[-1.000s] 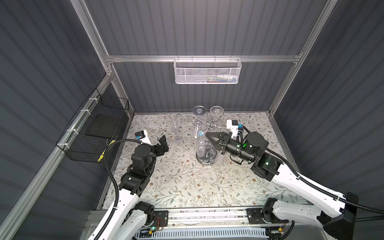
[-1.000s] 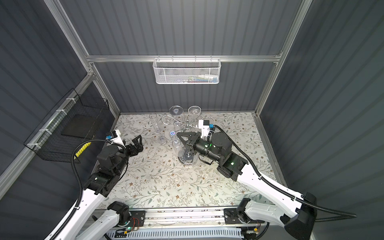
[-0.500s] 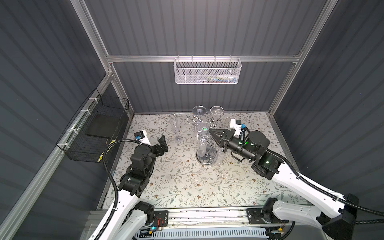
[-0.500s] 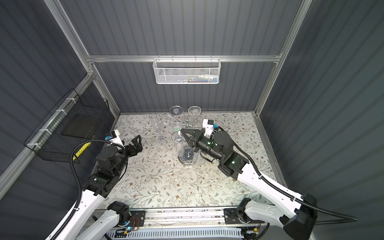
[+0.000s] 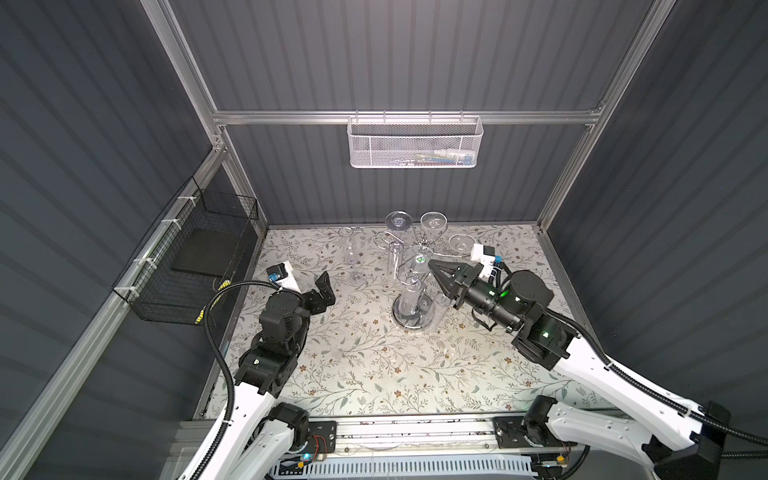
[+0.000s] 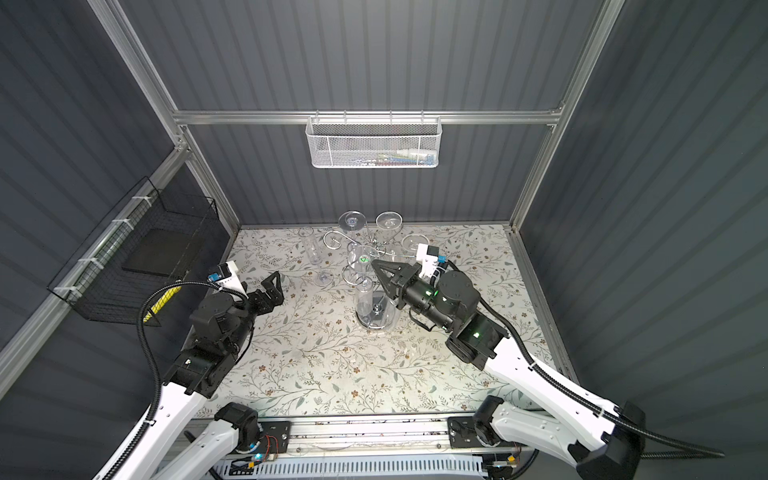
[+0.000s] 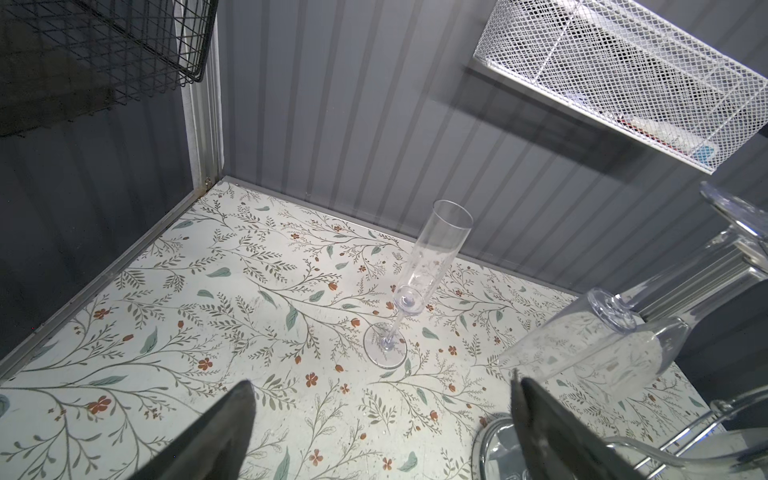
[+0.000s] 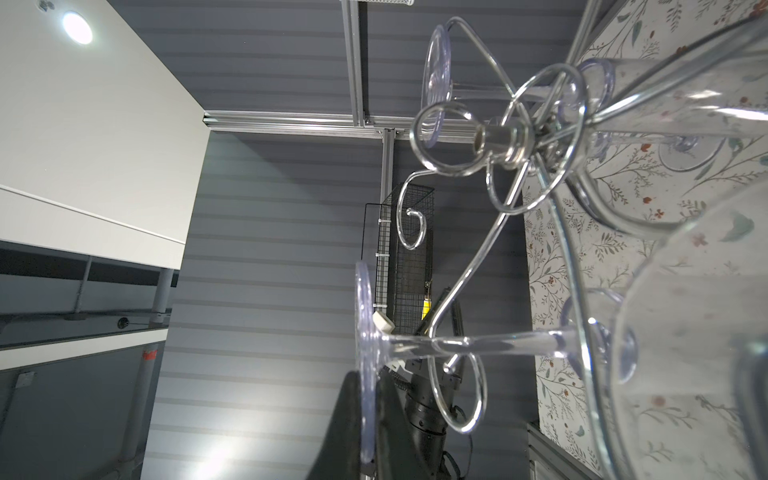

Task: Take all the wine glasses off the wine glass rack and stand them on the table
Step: 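Pull the clear flute off the rack with the right gripper, tilting it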

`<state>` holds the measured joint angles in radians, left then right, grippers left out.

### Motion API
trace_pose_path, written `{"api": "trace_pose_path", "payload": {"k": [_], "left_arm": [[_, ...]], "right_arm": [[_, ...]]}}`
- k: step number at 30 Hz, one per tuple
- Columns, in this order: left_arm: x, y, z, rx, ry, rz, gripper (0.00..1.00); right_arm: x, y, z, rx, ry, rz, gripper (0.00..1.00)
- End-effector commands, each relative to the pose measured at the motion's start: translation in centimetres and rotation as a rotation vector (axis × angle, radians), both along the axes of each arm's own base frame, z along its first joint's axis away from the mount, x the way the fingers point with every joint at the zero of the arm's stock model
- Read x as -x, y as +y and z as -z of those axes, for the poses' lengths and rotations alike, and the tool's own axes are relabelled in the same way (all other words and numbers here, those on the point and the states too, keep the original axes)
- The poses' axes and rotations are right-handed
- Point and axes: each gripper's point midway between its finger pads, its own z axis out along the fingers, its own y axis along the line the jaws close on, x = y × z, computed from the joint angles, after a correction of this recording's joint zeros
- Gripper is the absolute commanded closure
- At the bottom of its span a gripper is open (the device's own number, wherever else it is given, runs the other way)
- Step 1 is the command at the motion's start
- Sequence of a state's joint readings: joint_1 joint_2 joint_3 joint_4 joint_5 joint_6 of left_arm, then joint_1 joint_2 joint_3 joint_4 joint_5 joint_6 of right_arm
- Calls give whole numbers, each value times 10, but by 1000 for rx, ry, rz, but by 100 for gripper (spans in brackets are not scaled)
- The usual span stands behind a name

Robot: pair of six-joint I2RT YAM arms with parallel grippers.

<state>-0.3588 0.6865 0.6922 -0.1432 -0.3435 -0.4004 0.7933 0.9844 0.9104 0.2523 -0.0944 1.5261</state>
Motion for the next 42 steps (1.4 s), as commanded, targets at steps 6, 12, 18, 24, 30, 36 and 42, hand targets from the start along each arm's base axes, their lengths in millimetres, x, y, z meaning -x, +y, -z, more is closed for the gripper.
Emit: {"api": "trace_pose_path", "payload": {"k": [6, 12, 18, 24, 30, 36, 42], "left_arm": [[3, 3, -9, -2, -14, -6, 2], [6, 4, -14, 41, -13, -11, 2], [12, 3, -21, 118, -19, -6, 2], [19, 5, -37, 162, -22, -16, 2], [30, 16, -53, 256, -39, -69, 2], [43, 25, -69, 322, -52, -103, 3], [55, 35, -74, 360, -53, -143, 3]], "right_arm": [[10, -15, -4, -11, -15, 19, 100], [21, -20, -4, 51, -47, -4, 100], [41, -15, -6, 83, -105, -101, 100], [62, -11, -7, 136, -168, -204, 100], [89, 3, -16, 156, -258, -376, 100], [115, 14, -29, 158, -390, -529, 100], [130, 13, -42, 203, -501, -594, 100]]}}
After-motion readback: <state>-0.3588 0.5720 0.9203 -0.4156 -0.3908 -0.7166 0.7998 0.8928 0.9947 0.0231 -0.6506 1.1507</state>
